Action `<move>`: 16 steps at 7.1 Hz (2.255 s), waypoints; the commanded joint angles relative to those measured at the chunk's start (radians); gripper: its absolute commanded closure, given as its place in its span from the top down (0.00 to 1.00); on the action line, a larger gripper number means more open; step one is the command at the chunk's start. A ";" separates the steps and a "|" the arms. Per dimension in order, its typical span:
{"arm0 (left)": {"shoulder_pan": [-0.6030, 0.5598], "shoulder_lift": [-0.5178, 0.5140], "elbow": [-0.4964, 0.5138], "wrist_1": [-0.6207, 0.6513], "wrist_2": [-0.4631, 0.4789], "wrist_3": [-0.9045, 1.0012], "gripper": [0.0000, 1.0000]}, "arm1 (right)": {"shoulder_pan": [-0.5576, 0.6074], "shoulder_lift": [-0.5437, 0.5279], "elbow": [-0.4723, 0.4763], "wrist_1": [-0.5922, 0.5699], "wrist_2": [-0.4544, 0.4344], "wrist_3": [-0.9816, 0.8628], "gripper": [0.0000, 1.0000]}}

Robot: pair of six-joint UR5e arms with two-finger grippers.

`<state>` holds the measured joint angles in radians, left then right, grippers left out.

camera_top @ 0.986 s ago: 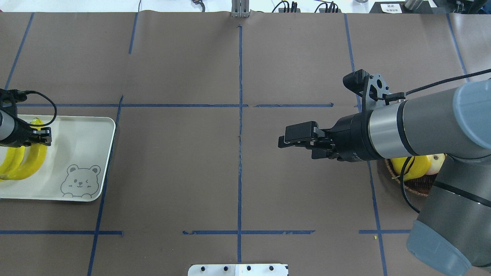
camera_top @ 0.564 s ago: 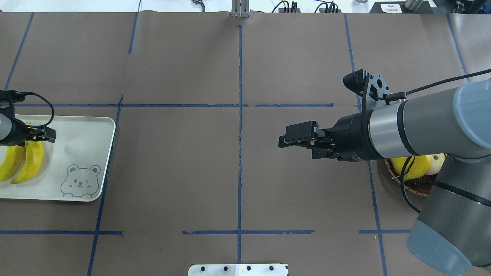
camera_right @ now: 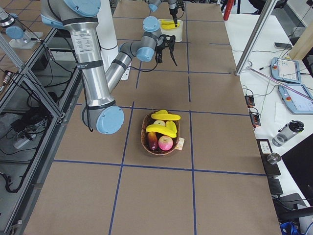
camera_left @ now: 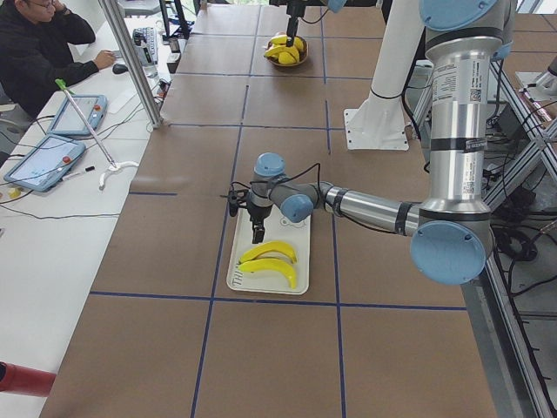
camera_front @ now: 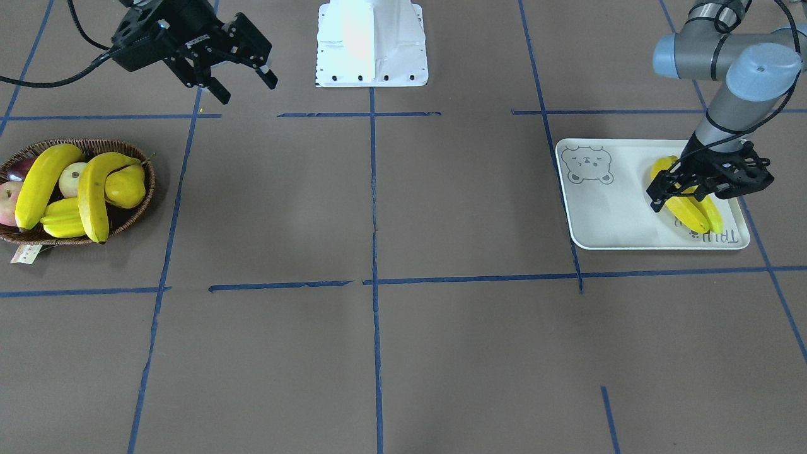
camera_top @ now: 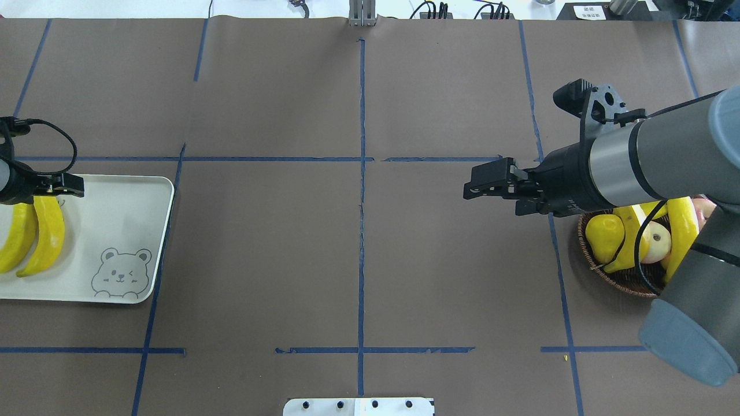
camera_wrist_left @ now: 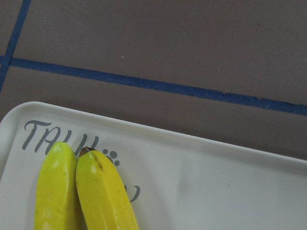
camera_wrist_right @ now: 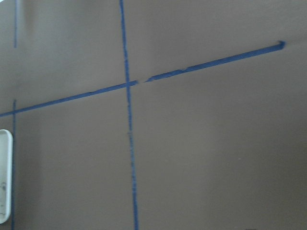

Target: Transfer all bananas from basket to plate

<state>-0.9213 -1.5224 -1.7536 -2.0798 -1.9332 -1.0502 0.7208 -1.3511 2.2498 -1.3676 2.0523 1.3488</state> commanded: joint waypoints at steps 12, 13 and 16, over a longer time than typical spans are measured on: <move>0.007 -0.067 -0.084 0.083 0.003 -0.094 1.00 | 0.126 -0.488 -0.268 0.413 0.095 -0.277 0.99; 0.007 -0.067 -0.084 0.081 0.003 -0.094 1.00 | 0.127 -0.484 -0.278 0.413 0.094 -0.277 0.99; 0.007 -0.067 -0.084 0.083 0.003 -0.094 1.00 | 0.129 -0.438 -0.315 0.407 0.094 -0.275 0.97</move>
<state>-0.9143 -1.5892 -1.8380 -1.9974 -1.9298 -1.1443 0.8494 -1.8083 1.9506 -0.9586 2.1461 1.0727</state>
